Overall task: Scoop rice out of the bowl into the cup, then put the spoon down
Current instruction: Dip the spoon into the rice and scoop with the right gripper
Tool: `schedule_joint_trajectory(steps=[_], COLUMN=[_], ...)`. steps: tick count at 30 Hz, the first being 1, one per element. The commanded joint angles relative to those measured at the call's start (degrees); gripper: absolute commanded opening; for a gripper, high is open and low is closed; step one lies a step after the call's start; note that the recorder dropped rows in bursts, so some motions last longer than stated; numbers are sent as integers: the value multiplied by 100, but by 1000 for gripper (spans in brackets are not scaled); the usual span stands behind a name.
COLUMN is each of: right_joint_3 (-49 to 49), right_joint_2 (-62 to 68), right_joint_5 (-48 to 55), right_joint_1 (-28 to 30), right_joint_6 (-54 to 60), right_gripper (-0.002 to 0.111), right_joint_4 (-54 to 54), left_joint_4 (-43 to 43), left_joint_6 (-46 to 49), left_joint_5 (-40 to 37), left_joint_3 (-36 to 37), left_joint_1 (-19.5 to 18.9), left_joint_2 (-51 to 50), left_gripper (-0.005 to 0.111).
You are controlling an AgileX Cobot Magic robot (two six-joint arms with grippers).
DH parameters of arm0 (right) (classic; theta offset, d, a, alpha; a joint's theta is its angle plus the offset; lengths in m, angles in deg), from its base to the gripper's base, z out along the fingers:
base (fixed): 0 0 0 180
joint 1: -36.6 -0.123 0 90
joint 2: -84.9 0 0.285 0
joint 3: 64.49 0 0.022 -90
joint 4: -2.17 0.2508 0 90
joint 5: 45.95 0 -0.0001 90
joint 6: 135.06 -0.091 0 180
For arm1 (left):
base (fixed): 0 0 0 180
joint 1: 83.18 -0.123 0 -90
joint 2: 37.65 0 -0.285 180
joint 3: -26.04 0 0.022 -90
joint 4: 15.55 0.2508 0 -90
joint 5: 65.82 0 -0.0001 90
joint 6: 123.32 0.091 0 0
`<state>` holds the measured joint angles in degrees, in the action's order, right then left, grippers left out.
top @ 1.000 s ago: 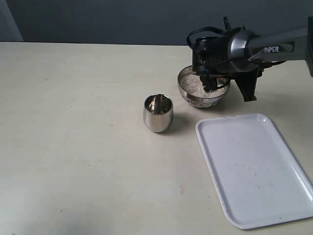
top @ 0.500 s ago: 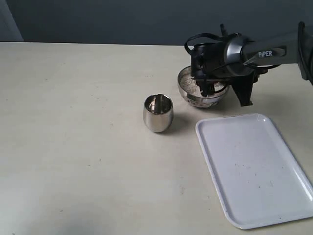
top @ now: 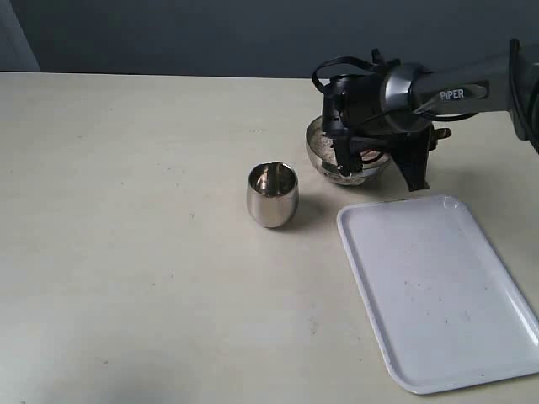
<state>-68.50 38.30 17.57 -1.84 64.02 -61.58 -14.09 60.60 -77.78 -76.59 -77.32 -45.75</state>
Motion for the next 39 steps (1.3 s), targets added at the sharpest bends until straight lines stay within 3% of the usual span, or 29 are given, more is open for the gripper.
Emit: schedule_joint_trajectory(steps=[1, 6, 16, 39], right_joint_3=[-19, -120, -939, -939], right_joint_2=[-4, -4, -4, -286], right_joint_5=[83, 129, 155, 644], right_joint_1=[9, 9, 137, 601], right_joint_6=[120, 120, 723, 1104], right_gripper=[0, 0, 0, 0], right_joint_4=[136, 230, 1702, 2471], left_joint_4=[14, 14, 14, 14], left_joint_6=[-16, -16, -16, -16], left_joint_5=[33, 33, 22, 22], left_joint_3=[-16, -16, -16, -16], left_joint_1=[-1, -1, -1, -1], left_joint_2=[31, 31, 31, 31], left_gripper=[0, 0, 0, 0])
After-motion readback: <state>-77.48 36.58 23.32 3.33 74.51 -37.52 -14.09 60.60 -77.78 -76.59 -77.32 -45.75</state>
